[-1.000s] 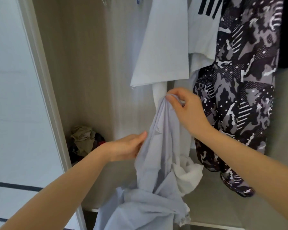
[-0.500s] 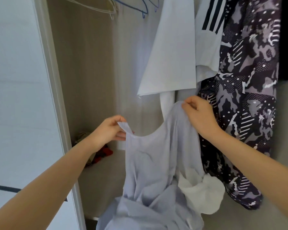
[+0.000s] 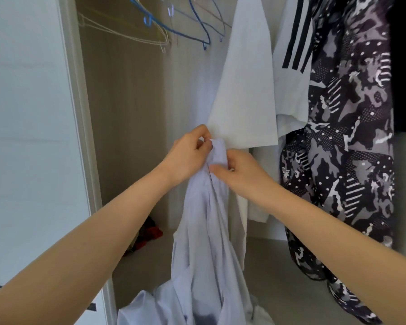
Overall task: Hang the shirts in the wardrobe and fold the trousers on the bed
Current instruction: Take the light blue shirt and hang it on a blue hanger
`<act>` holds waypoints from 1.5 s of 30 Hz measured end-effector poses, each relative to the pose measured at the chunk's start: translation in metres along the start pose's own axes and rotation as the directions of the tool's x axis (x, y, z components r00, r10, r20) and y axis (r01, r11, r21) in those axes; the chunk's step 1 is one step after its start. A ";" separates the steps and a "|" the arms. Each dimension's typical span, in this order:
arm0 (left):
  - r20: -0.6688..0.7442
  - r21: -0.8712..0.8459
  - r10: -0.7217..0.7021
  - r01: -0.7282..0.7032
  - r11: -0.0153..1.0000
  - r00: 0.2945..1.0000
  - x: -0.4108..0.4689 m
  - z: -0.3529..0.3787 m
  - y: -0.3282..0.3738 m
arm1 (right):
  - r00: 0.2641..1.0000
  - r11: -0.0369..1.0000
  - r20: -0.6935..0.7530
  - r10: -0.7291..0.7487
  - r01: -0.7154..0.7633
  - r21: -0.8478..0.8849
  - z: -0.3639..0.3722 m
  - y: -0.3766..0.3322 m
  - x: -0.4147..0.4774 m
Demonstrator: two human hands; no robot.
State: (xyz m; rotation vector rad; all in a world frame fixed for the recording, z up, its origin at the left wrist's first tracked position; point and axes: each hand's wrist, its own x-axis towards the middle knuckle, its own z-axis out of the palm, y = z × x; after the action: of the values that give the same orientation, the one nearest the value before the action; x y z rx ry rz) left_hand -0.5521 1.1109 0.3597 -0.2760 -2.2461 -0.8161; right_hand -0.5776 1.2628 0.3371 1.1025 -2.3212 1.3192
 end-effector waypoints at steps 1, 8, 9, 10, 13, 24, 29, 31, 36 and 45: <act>0.015 -0.038 -0.003 0.004 0.999 1.000 0.000 -0.002 0.001 | 0.999 1.000 -0.047 0.011 -0.010 0.021 -0.003 -0.002 0.004; 0.356 -0.410 -0.103 0.254 0.876 0.929 -0.039 -0.004 -0.026 | 0.976 0.942 -0.213 0.047 0.027 0.335 -0.036 -0.018 0.021; 0.447 -0.403 -0.089 0.289 0.868 0.890 -0.046 -0.003 -0.031 | 0.973 0.931 -0.223 0.055 0.031 0.365 -0.040 -0.021 0.024; 0.523 -0.376 -0.086 0.320 0.869 0.848 -0.053 0.000 -0.037 | 0.970 0.923 -0.235 0.066 0.030 0.384 -0.044 -0.024 0.025; 0.584 -0.303 -0.116 0.348 0.887 0.803 -0.061 0.006 -0.051 | 0.967 0.892 -0.241 0.087 0.032 0.450 -0.053 -0.031 0.031; -0.048 -0.323 -0.213 0.187 0.928 0.976 -0.017 -0.046 -0.026 | 0.965 0.960 -0.207 0.160 -0.104 0.258 -0.063 -0.028 0.015; -0.076 -0.158 -0.043 0.031 0.987 0.996 0.020 -0.054 0.012 | 0.978 0.988 -0.207 -0.021 -0.012 -0.154 -0.055 -0.028 0.011; -0.069 -0.134 0.002 -0.012 0.991 0.998 0.032 -0.054 0.027 | 0.941 0.944 -0.273 -0.200 0.110 -0.311 -0.051 -0.034 0.005; -0.093 -0.157 0.048 -0.062 0.986 0.994 0.056 -0.059 0.058 | 0.980 0.902 -0.079 -0.181 0.134 -0.410 -0.040 -0.046 -0.001; -0.064 -0.119 0.022 -0.030 0.992 0.998 0.076 -0.097 0.057 | 0.901 0.964 -0.353 -0.251 0.265 -0.011 -0.074 -0.052 0.026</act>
State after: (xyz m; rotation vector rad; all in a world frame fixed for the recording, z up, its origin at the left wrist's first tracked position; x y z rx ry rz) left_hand -0.5288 1.0909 0.4918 -0.3311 -2.1343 -0.9351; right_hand -0.5682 1.2949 0.4253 1.0417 -1.8310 1.3345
